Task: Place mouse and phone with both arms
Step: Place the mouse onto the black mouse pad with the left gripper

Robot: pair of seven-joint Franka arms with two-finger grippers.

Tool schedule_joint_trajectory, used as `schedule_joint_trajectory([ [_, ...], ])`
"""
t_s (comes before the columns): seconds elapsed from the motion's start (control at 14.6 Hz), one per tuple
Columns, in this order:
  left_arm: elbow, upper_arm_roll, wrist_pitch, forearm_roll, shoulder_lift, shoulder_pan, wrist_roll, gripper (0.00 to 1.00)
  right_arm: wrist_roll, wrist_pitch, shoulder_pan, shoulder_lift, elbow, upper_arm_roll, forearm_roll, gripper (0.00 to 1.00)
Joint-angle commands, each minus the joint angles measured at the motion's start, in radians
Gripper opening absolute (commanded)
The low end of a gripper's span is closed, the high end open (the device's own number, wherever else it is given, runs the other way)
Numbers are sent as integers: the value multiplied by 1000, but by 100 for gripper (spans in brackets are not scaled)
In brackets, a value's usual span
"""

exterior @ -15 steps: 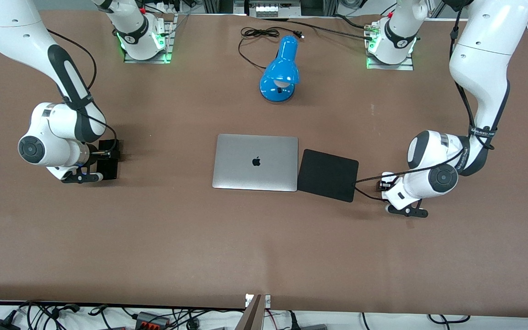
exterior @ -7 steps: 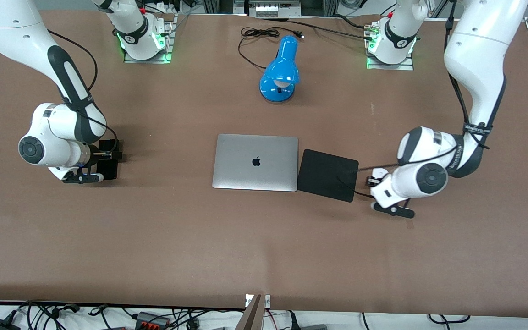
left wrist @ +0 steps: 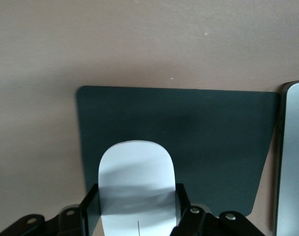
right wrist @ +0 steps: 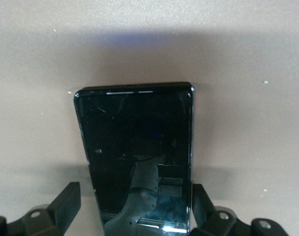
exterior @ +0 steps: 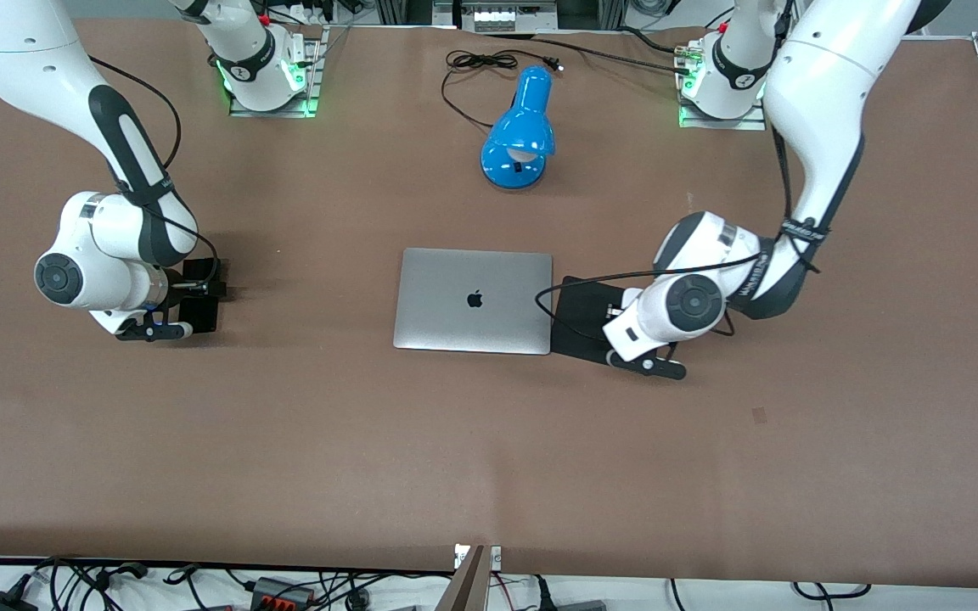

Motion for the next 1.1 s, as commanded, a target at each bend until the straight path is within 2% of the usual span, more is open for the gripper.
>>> schedule_joint_trajectory([
  [0.0,8,-2,42,4,32,1,-11,48,-3,3,-3,25,28,4,-14,100],
  [0.27,5,-2,93,4,68,-7,-13,48,-3,0,-1,25,28,4,-14,97],
  [0.48,5,-2,93,4,71,-13,-17,48,6,-6,-4,25,28,4,-14,51],
  [0.62,7,-2,93,4,75,-13,-30,53,-5,-9,-7,23,28,5,-14,37],
  [0.69,5,-2,93,4,75,-13,-34,58,-5,-13,-7,20,28,5,-14,31],
  [0.82,7,-2,88,4,69,-10,-34,100,-17,-41,-6,11,28,7,-14,27],
  [1.03,12,-4,73,4,36,8,-31,100,-19,-108,8,-64,35,13,-12,27],
])
